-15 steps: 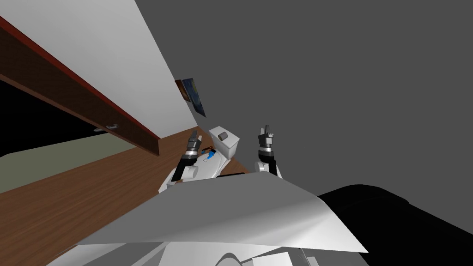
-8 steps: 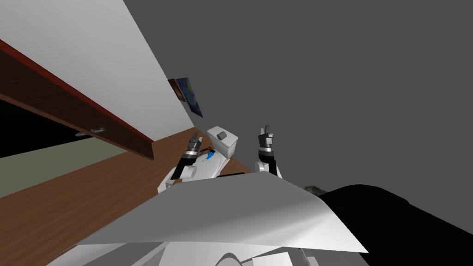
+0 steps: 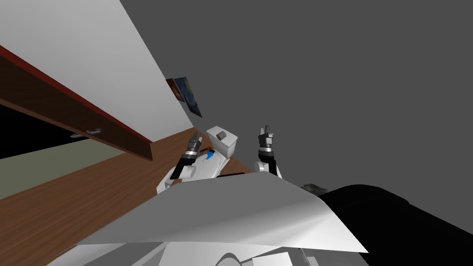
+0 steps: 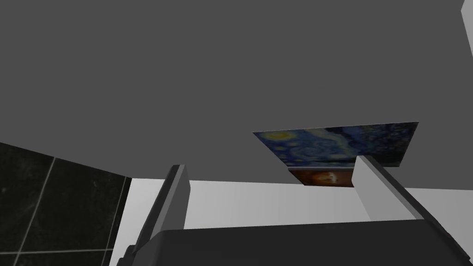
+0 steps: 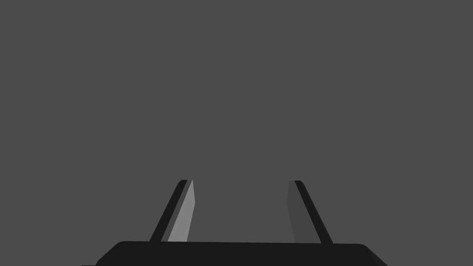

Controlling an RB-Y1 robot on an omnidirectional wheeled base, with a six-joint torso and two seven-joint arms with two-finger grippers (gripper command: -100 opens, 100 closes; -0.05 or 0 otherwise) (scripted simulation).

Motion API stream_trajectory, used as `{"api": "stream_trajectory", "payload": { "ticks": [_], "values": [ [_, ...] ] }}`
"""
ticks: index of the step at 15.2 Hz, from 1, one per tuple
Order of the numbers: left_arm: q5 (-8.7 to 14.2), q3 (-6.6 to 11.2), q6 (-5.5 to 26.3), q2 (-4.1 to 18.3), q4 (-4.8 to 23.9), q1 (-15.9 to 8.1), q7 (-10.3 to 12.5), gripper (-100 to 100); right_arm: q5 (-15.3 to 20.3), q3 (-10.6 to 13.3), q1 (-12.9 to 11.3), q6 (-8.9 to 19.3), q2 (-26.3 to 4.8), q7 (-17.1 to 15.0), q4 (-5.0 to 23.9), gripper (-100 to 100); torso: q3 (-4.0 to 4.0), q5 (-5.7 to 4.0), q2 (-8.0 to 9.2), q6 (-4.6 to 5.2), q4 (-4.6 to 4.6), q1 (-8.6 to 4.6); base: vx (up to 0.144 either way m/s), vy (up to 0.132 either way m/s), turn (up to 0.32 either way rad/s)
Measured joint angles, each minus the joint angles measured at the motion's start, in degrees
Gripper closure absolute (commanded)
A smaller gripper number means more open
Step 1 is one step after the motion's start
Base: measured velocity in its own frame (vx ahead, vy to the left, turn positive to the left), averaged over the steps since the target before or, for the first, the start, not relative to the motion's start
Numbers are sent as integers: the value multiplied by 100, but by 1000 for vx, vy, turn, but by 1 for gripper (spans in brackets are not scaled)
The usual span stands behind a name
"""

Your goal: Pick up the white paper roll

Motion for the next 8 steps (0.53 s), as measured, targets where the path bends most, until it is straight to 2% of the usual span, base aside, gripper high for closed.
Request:
{"api": "stream_trajectory", "payload": {
  "ticks": [3,8],
  "values": [
    [69,-85,41,197,153,-50,90,-100,0,0,1,0,0,0,0,0,4,2,4,-2,2,4,-42,48,-145],
    [77,-113,62,226,209,-76,109,-100,0,0,2,0,0,0,0,0,-11,-4,-20,-4,-4,-25,8,-9,26]
  ]
}}
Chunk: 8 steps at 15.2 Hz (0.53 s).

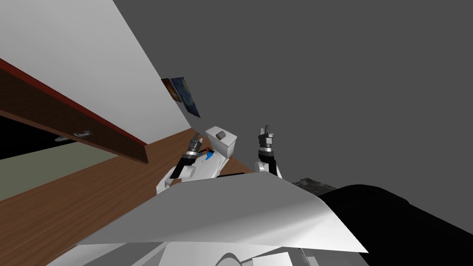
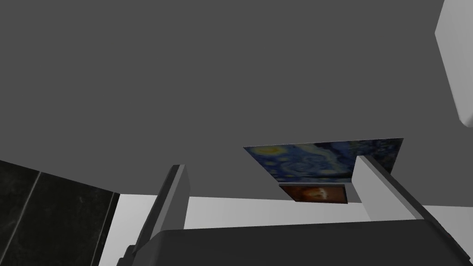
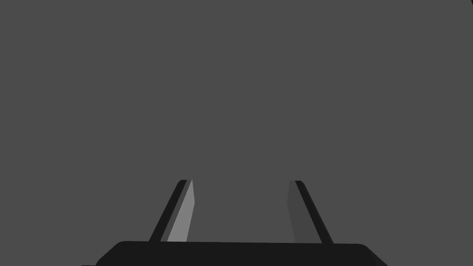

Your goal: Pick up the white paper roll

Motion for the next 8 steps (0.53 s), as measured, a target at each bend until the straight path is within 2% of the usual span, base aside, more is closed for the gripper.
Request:
{"api": "stream_trajectory", "payload": {
  "ticks": [2,4,8],
  "values": [
    [0,-1,-1,0,1,0,0,-100,0,0,0,0,0,0,0,0,1,0,2,1,0,3,-2,2,-6],
    [25,-34,1,63,-4,-14,20,-100,0,0,-1,0,0,0,0,0,2,1,4,5,1,10,-13,35,-222],
    [76,-282,101,265,100,-104,145,-100,0,0,-1,0,0,0,0,0,7,5,12,1,2,19,-29,38,-143]
  ]
}}
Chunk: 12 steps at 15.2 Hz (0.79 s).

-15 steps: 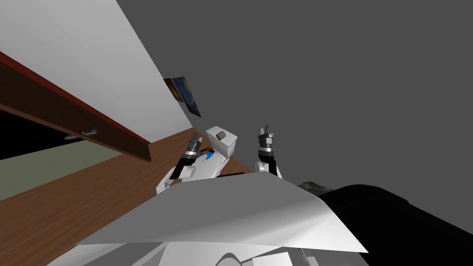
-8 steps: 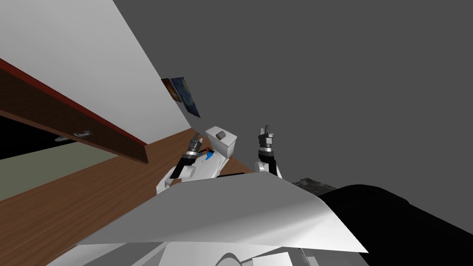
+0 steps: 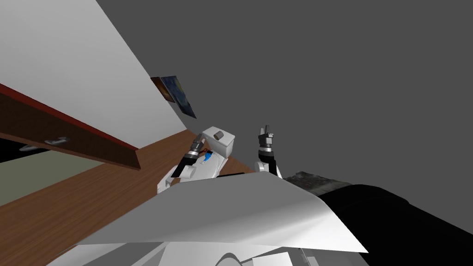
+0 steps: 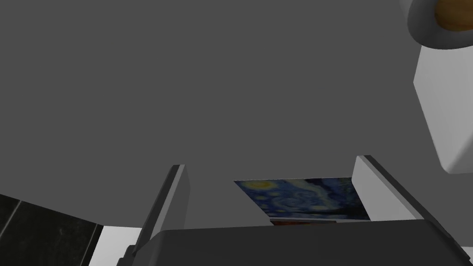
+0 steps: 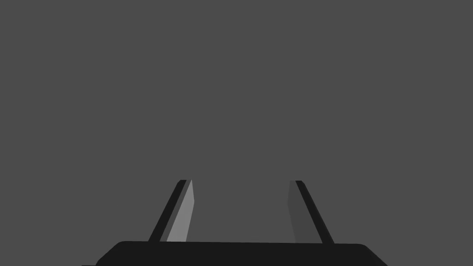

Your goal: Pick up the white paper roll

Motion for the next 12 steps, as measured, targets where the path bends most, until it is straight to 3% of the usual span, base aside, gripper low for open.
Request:
{"api": "stream_trajectory", "payload": {
  "ticks": [4,12],
  "values": [
    [-4,-139,119,55,107,-54,66,-100,0,0,0,0,0,0,0,0,-6,-3,-11,0,-2,-11,1,10,-74],
    [-9,-161,117,53,141,-64,69,-100,0,0,1,0,0,0,0,0,-7,-4,-12,-1,-3,-16,2,0,-6]
  ]
}}
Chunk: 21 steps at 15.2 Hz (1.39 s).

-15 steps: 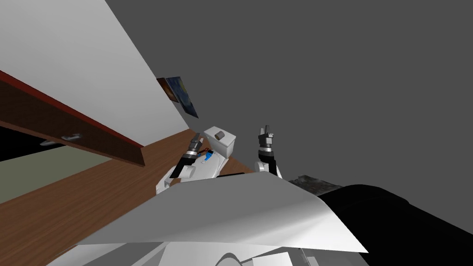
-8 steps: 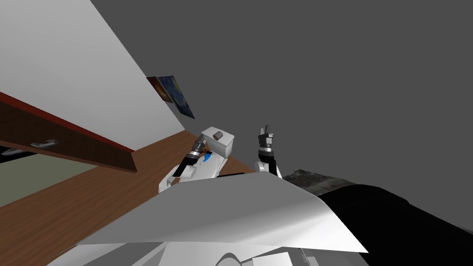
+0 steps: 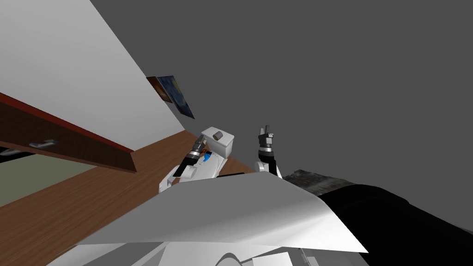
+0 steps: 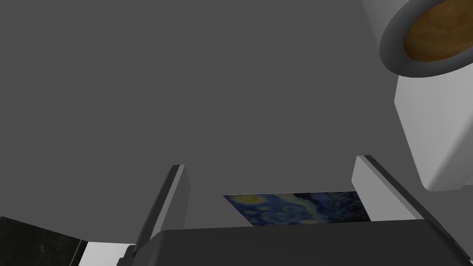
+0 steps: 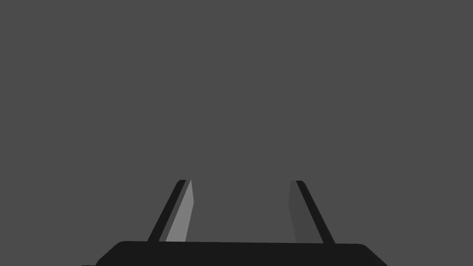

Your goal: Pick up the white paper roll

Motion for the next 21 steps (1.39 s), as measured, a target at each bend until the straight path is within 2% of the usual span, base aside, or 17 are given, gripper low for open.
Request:
{"api": "stream_trajectory", "payload": {
  "ticks": [6,13,14,16,21],
  "values": [
    [184,110,-27,329,425,-128,63,-100,0,0,0,0,0,0,0,0,7,4,12,0,3,14,-27,30,-93],
    [203,124,-20,366,442,-138,80,-100,0,0,0,0,0,0,0,0,1,0,1,0,0,1,7,-8,25],
    [222,139,-18,370,426,-44,110,-100,0,0,1,0,0,0,0,0,-1,0,-2,-4,-1,-5,44,-47,148],
    [241,41,19,360,504,42,224,-100,0,0,1,0,0,0,0,0,-10,-2,-19,0,-4,-16,94,-52,-23],
    [195,-283,155,365,718,-114,337,-100,0,0,2,0,-1,0,0,0,-52,2,-90,7,-19,8,206,15,-278]
  ]
}}
